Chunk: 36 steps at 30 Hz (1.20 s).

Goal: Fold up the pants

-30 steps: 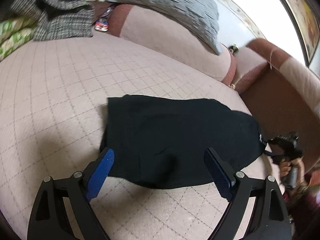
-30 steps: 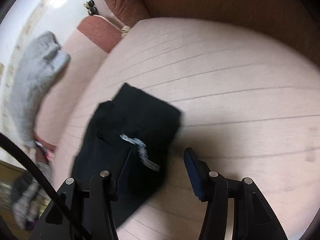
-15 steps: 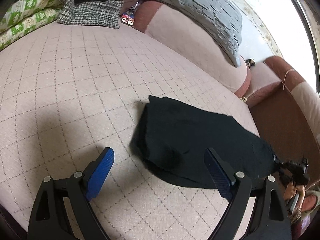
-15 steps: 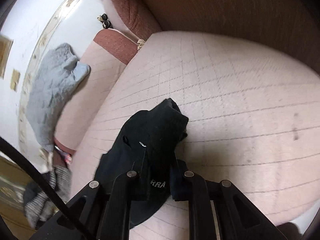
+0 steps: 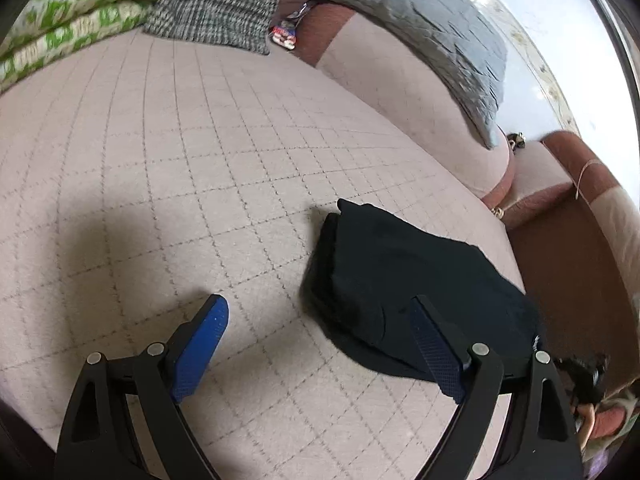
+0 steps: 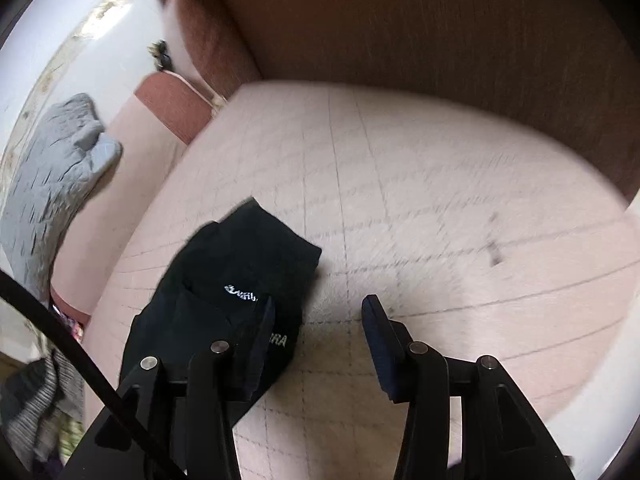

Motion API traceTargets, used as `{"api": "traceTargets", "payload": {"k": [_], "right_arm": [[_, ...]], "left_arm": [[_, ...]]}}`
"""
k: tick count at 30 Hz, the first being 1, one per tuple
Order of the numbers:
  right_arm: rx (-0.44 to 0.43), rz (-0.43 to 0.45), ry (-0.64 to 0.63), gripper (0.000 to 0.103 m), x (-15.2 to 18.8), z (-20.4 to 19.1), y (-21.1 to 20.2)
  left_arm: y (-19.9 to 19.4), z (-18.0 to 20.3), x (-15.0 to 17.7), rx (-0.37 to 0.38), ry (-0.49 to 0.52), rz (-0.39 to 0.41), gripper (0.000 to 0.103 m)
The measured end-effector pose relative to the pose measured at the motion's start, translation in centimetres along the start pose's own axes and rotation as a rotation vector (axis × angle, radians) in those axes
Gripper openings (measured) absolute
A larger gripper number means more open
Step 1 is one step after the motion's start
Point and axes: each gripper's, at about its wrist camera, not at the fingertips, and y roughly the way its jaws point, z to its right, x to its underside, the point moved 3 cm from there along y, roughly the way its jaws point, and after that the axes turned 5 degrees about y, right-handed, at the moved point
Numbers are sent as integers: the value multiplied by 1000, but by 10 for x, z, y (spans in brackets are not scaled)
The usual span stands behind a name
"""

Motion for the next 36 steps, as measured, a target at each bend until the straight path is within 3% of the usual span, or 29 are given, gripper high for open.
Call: {"api": "traceTargets", "payload": {"k": [3, 6, 8, 9, 10, 11, 12, 17, 20, 22, 24, 26, 31, 36], "right_arm": [[-37, 47, -131, 50, 6, -33, -25], [-125, -15, -309, 50, 30, -90, -30], [-200, -103, -453, 50, 60, -136, -28], [-226, -142, -512, 50, 73, -154, -26], [-258, -194, -591, 50, 94, -179, -23], [-280, -237, -652, 50, 111, -198, -20], [-302, -289, -715, 50, 131, -217, -17], [-363, -556, -968, 50, 234, -304, 8], [-317, -603, -1069, 50, 279, -347, 30], [-273, -685, -1110, 53, 308, -373, 48], [-188, -757, -1139, 53, 332, -389, 68], [-73, -771, -1193, 54, 355, -400, 90], [145, -777, -1327, 65, 383, -413, 117], [250, -810, -1379, 67, 396, -418, 133]], "left_arm": [[13, 9, -4, 26, 15, -13, 91], [34, 23, -3, 24, 55, -35, 90], [38, 31, 0, 26, 90, -16, 90], [38, 33, 2, 45, 107, -13, 84], [37, 34, 6, 64, 117, -12, 75], [37, 33, 9, 56, 119, -17, 54], [38, 30, 11, 46, 117, -20, 45], [32, 8, 9, 153, -42, -2, 46], [33, 9, 9, 170, -46, -5, 50], [33, 14, 9, 169, -27, -2, 57], [35, 20, 9, 165, -9, 5, 66], [36, 24, 10, 163, -3, 13, 71], [38, 14, 8, 160, -81, 26, 64], [38, 19, 11, 144, -56, 48, 67]]}}
